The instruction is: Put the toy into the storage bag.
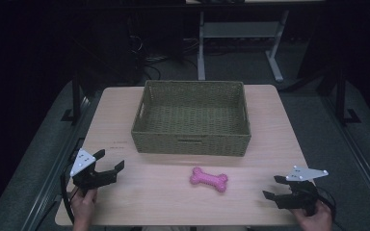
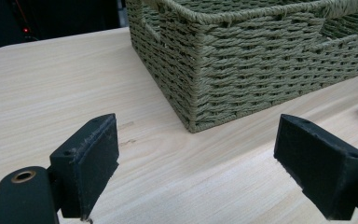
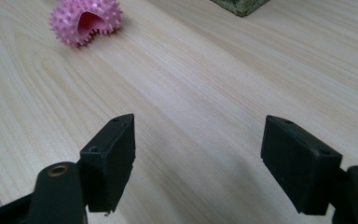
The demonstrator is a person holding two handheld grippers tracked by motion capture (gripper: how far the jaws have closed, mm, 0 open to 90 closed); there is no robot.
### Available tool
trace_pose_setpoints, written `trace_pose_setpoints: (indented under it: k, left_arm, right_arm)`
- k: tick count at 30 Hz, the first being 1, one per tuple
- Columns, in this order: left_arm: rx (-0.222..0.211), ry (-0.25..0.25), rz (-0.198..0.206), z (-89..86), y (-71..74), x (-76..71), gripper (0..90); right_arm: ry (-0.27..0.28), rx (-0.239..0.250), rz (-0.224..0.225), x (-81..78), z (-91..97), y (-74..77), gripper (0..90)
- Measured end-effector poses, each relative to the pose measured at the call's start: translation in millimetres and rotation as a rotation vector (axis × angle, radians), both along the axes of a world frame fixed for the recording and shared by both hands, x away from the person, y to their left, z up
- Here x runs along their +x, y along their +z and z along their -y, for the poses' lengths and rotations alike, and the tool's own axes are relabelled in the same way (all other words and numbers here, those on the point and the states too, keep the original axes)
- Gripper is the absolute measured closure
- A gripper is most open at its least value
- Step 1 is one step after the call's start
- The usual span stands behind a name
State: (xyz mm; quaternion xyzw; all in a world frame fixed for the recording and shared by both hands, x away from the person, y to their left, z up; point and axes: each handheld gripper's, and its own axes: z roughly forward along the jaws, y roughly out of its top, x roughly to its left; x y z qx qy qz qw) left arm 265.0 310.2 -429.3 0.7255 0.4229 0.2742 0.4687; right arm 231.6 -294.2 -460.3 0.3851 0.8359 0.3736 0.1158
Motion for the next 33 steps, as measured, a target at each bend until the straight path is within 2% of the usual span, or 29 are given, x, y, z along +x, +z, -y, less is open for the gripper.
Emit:
trace_pose_setpoints:
  k: [11, 18, 33]
  left_arm:
    - [-0.001, -0.002, 0.001, -0.5, -0.3, -0.2, 13.3]
    - [0.001, -0.009, 0.002, 0.4, -0.5, -1.3, 13.3]
    - [-0.001, -0.004, -0.001, 0.4, -1.2, -0.8, 13.3]
  right_arm:
    - [0.019, -0.002, -0.005, 0.8, -5.8, 1.6, 25.6]
    - [0.058, -0.010, 0.011, 1.1, -17.1, 9.7, 25.6]
    - [0.157, -0.044, -0.022, 13.2, -43.7, 24.5, 23.6]
